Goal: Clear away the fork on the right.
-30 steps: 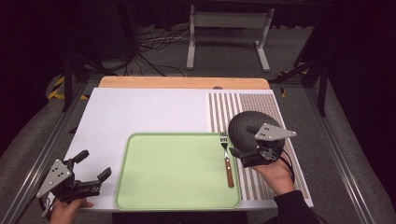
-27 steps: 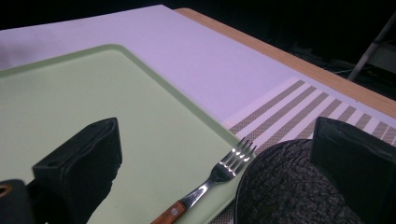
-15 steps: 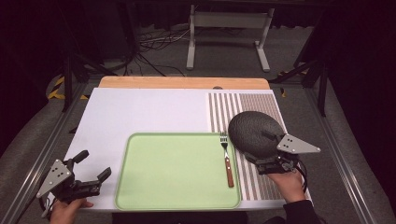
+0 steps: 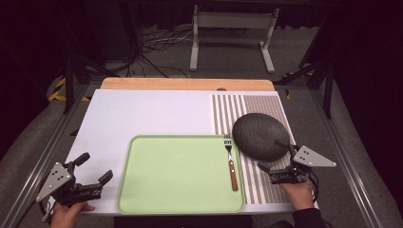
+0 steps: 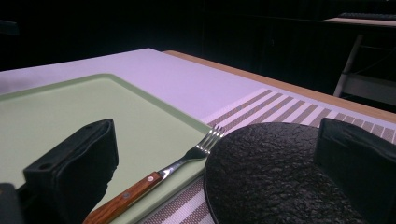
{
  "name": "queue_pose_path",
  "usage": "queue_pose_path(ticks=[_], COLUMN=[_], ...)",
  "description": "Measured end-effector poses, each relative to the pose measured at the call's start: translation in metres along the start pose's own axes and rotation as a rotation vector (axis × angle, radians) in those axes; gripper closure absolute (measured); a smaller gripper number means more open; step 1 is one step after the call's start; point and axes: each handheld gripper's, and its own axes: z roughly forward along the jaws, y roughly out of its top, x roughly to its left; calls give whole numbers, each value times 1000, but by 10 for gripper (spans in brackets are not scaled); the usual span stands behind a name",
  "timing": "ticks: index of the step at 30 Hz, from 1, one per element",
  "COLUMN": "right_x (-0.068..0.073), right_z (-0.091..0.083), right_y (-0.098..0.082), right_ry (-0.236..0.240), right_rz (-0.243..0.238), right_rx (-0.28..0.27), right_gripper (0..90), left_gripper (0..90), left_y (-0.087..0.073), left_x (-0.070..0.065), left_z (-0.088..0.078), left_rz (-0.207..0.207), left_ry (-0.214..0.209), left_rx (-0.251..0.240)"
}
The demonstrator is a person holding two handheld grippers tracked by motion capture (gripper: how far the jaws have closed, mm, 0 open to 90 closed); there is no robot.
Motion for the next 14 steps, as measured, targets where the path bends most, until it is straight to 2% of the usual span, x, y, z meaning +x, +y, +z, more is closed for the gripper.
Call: queue_pose_path(ticks=[6,14], right_x=[-3,-2], right_z=[-3,1], right_y=[-13,-15], right_ry=[-17,-6], right_rz=[-20,-4], right_rx=[-9,-1], right_gripper=[1,1], left_gripper=[1,1], left_y=[0,0], left_x=[0,0], left_z=[0,0], left_rz=[-1,-4], left_ry=[0,5], left_rx=[-1,-3])
